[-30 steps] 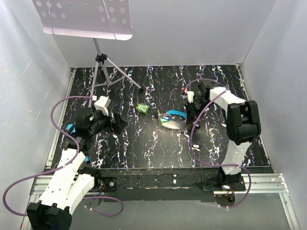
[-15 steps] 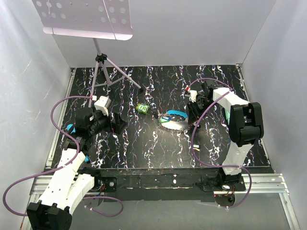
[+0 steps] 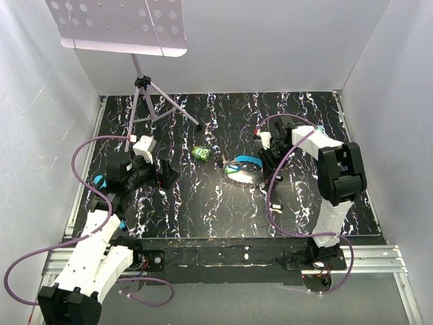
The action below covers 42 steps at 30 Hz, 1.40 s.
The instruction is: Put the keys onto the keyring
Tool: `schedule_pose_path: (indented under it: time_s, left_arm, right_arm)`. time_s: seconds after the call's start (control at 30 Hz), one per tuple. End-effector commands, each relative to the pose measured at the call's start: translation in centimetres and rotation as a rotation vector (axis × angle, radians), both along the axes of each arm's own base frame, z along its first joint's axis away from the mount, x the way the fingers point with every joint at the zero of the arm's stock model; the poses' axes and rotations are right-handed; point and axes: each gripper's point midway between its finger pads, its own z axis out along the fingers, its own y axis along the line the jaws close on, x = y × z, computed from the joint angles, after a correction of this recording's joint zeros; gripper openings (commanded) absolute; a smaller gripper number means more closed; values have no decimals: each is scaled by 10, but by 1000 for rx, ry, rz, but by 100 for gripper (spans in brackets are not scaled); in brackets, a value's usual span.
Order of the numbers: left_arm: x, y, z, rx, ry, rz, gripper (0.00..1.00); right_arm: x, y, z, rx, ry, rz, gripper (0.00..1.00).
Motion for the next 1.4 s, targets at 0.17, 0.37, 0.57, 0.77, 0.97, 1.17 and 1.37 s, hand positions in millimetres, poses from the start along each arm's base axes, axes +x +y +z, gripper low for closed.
schedule_pose_path:
  time_s: [0.17, 0.37, 0.57, 0.77, 0.97, 1.17, 1.37]
  left_arm:
    - [0, 0, 8, 1, -33, -13, 98]
    - [-1, -1, 8, 1, -33, -14, 98]
    - [-1, -1, 7, 1, -33, -14, 98]
    - [-1, -1, 9, 0, -36, -15, 98]
    - [-1, 0, 8, 1, -34, -13, 98]
    - [-2, -1, 8, -1, -35, -15, 98]
    - [-1, -1, 9, 0, -37, -15, 98]
  right_arm:
    - [8, 0, -11, -86, -47, 33, 38]
    - [7, 0, -15, -118, -63, 47, 37]
    - [5, 3, -9, -116, -85, 61, 37]
    - [5, 1, -14, -148, -88, 67, 36]
    - [6, -1, -11, -162, -112, 70, 30]
    - [7, -3, -5, -167, -136, 70, 26]
    - [7, -4, 4, -164, -159, 75, 19]
